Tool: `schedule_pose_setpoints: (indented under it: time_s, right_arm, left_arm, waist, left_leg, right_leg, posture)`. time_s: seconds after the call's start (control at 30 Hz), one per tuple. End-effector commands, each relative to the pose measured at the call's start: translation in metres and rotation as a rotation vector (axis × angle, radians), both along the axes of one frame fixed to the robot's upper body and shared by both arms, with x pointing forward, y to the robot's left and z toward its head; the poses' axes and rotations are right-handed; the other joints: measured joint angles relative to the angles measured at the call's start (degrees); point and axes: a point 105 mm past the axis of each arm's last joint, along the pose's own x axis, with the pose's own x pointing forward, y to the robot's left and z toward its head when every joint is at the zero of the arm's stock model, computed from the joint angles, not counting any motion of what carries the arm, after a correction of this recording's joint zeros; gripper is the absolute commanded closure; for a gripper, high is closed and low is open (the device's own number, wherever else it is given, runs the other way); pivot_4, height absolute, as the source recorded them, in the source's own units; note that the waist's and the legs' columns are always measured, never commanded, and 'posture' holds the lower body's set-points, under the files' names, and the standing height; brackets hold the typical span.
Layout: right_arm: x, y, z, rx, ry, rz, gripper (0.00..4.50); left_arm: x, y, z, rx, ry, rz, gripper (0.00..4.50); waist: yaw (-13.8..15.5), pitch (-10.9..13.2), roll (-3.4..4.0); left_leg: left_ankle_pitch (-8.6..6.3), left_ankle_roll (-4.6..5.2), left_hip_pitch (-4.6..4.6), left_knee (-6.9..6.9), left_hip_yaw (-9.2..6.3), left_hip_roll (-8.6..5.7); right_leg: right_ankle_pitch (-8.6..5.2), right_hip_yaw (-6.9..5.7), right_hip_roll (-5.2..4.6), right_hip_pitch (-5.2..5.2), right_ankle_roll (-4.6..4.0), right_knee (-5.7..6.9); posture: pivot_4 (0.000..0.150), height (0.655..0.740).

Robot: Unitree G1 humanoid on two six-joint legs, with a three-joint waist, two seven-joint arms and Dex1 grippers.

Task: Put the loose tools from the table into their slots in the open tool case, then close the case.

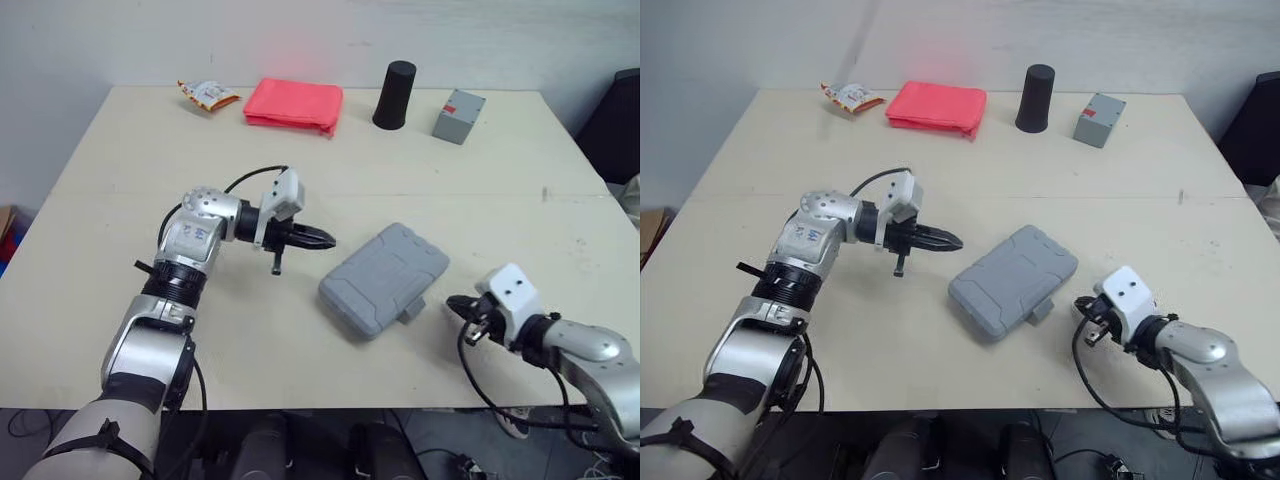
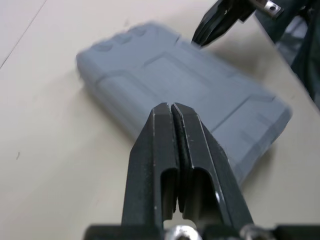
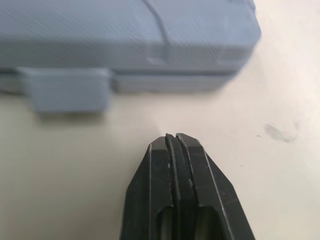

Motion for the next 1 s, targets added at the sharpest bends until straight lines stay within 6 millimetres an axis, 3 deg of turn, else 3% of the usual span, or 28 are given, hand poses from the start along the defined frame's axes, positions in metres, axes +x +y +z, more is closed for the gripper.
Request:
schedule_pose_setpoints:
  time_s: [0.03, 0.1, 0.17, 0.27, 0.37, 1.0]
  right_arm:
    - [-0.009, 0.012, 0.01, 0.036, -0.01, 0.049, 4.44]
    - [-0.008, 0.018, 0.004, 0.041, 0.001, 0.053, 4.44]
    - [-0.007, 0.023, 0.001, 0.047, 0.006, 0.061, 4.44]
    - [-0.003, 0.029, -0.001, 0.045, 0.005, 0.073, 4.44]
    - [0.001, 0.032, -0.001, 0.043, 0.004, 0.077, 4.44]
    - [0.021, 0.052, -0.02, 0.035, 0.033, 0.112, 4.44]
  left_arm:
    - [-0.012, -0.04, -0.006, 0.024, -0.017, -0.061, 4.48]
    - [-0.005, -0.063, -0.025, 0.081, -0.004, -0.015, 4.48]
    - [-0.002, -0.074, -0.038, 0.121, 0.013, 0.012, 4.48]
    - [0.001, -0.068, -0.079, 0.305, 0.043, 0.045, 4.48]
    - [-0.002, -0.061, -0.1, 0.389, 0.031, 0.029, 4.48]
    - [-0.002, -0.065, -0.097, 0.394, -0.066, 0.004, 4.48]
  waist:
    - [-0.01, 0.0, 0.0]
    - [0.03, 0.0, 0.0]
    - [0.03, 0.0, 0.0]
    - [-0.35, 0.0, 0.0]
    - [-0.25, -0.13, 0.13]
    - [-0.37, -0.33, -0.12]
  left_leg:
    - [0.0, 0.02, 0.03, 0.04, 0.0, -0.01]
    - [-0.01, 0.04, 0.03, 0.1, 0.01, -0.01]
    - [-0.02, 0.06, 0.02, 0.13, 0.02, -0.01]
    - [-0.02, 0.05, 0.01, 0.07, 0.11, 0.04]
    - [0.0, 0.02, 0.08, 0.05, 0.1, 0.09]
    - [-0.03, 0.06, 0.16, 0.17, 0.01, 0.11]
  right_leg:
    - [0.0, 0.01, 0.0, 0.03, 0.0, -0.08]
    - [0.0, 0.04, 0.0, 0.01, 0.0, -0.15]
    - [0.0, 0.06, -0.01, -0.03, 0.0, -0.14]
    - [0.0, 0.07, -0.02, -0.14, 0.0, -0.14]
    - [-0.01, 0.04, -0.03, -0.1, -0.01, -0.15]
    - [-0.01, 0.15, -0.17, 0.06, -0.02, -0.1]
  posture:
    - [0.15, 0.7361]
    - [0.15, 0.7361]
    - [0.15, 0.7361]
    - [0.15, 0.7361]
    - [0.15, 0.7361]
    - [0.15, 0.7361]
